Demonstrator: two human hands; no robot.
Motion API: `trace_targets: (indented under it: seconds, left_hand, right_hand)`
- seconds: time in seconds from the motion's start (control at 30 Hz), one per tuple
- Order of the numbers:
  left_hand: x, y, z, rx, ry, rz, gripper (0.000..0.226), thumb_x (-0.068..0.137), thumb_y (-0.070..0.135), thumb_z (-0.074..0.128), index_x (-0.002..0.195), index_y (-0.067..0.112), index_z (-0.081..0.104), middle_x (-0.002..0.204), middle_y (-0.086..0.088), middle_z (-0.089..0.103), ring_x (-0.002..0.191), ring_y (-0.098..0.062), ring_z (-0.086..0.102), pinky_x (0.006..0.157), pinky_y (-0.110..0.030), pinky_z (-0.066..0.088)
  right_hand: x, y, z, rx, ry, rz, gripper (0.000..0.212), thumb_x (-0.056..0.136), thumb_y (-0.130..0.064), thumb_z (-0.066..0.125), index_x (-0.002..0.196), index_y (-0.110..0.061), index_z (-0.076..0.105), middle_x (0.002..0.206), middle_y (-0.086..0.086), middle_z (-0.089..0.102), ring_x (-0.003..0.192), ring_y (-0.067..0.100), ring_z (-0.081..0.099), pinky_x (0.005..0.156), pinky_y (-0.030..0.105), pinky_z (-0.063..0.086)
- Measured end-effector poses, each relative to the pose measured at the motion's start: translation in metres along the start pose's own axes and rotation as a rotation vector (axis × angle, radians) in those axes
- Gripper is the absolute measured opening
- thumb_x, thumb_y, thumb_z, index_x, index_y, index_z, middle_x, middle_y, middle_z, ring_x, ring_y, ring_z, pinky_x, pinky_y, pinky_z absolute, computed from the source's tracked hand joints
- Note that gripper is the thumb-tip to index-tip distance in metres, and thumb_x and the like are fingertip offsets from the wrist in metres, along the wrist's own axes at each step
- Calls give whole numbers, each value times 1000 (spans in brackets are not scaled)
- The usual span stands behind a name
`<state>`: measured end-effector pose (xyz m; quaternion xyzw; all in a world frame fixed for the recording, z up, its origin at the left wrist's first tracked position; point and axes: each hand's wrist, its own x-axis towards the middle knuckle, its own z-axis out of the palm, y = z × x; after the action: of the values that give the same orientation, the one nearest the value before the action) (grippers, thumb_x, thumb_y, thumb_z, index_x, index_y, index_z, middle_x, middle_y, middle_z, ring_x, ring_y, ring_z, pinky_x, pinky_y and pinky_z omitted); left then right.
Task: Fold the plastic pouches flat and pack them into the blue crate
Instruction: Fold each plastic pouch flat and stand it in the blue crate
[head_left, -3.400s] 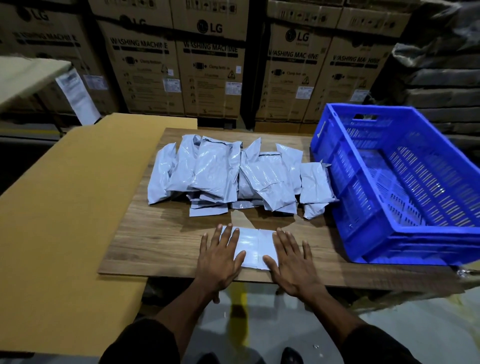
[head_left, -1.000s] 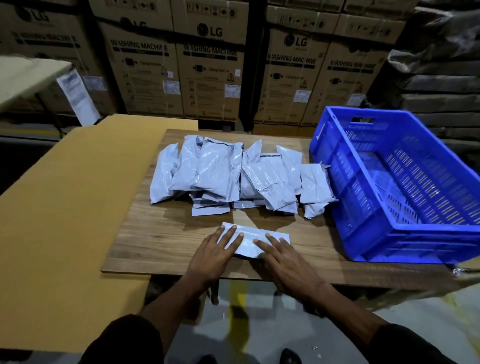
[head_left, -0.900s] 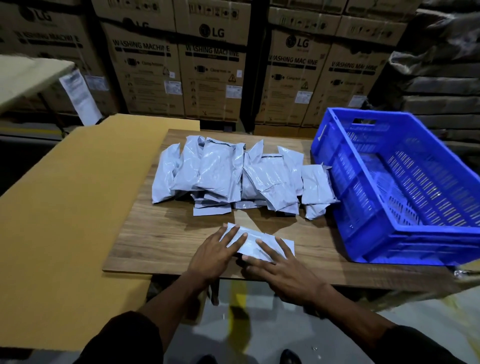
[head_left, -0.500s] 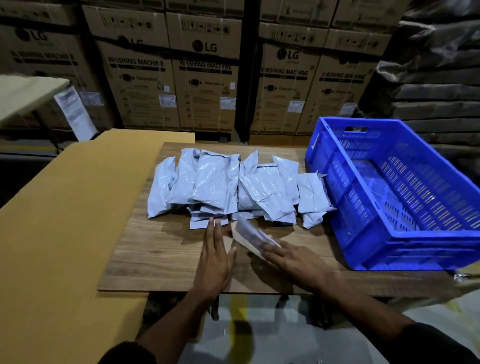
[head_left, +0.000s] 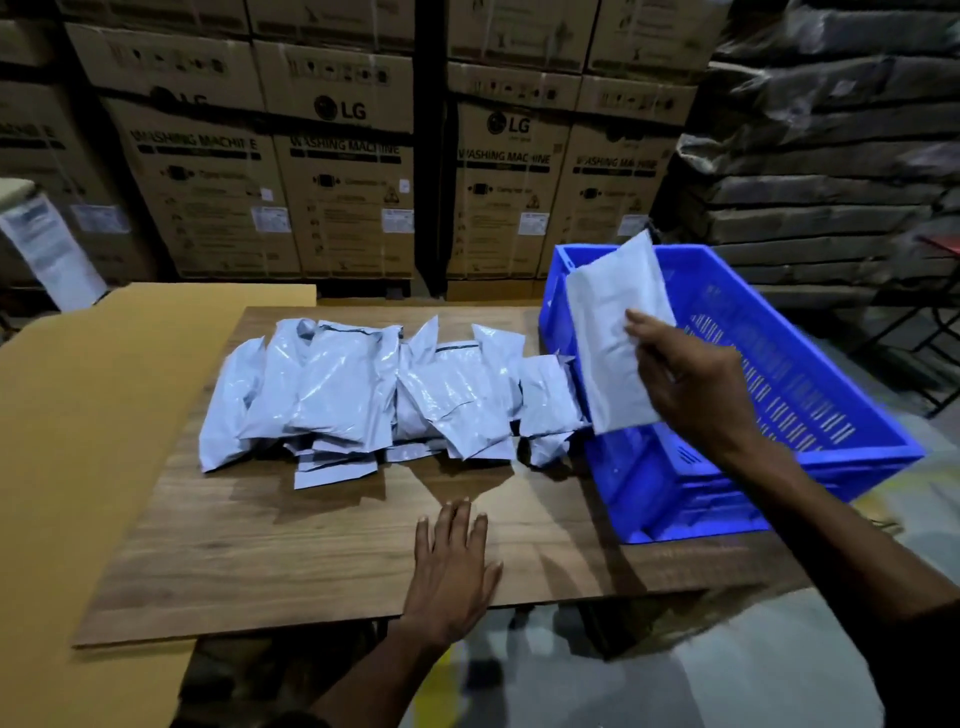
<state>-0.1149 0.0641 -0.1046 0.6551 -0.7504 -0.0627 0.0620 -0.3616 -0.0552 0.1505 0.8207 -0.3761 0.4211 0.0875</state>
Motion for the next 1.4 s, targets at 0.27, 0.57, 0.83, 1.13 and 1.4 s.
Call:
trace_targets:
  seconds: [0.27,0.57,0.83,1.13,1.4]
  left_hand:
    - [28,47,9,-10,0,-118,62,91,51,39,134,14,64,147,-18,52,134,-40,52,107,-64,36]
    - [37,53,21,-10,45,-170,61,88,51,45,135,15,59,149,-16,51,133,-38,51,106,-62,29]
    - [37,55,26,-10,74,-179,60,90,50,45,139,16,49,150,-16,50,135,-36,46,103,-64,33]
    - [34,56,26,-4,32,-199,61,92,51,42,143,18,47,155,-14,45,139,-35,43,104,-62,29]
    - [33,57,24,-11,30,-197,60,92,50,42,141,17,49,153,-14,47,139,-34,39,103,-63,35]
  right_hand:
    - [7,122,-9,-155,-180,158,36,84,9,62,118,0,69,122,20,68,97,42,71,84,52,58]
    - [-29,184,58,-366,-800,236,33,86,5,45,114,-7,59,110,22,67,100,43,64,79,47,54]
    - [-31,173,73,-236,-958,142,21,84,0,55,103,-6,61,111,18,66,106,39,60,82,39,45]
    - [-30,169,78,-120,-959,125,28,88,-4,56,115,0,52,129,21,53,114,41,57,81,36,44]
    - [-34,166,71,72,-916,382,94,91,-27,57,157,0,-5,164,24,-10,153,38,0,122,45,19]
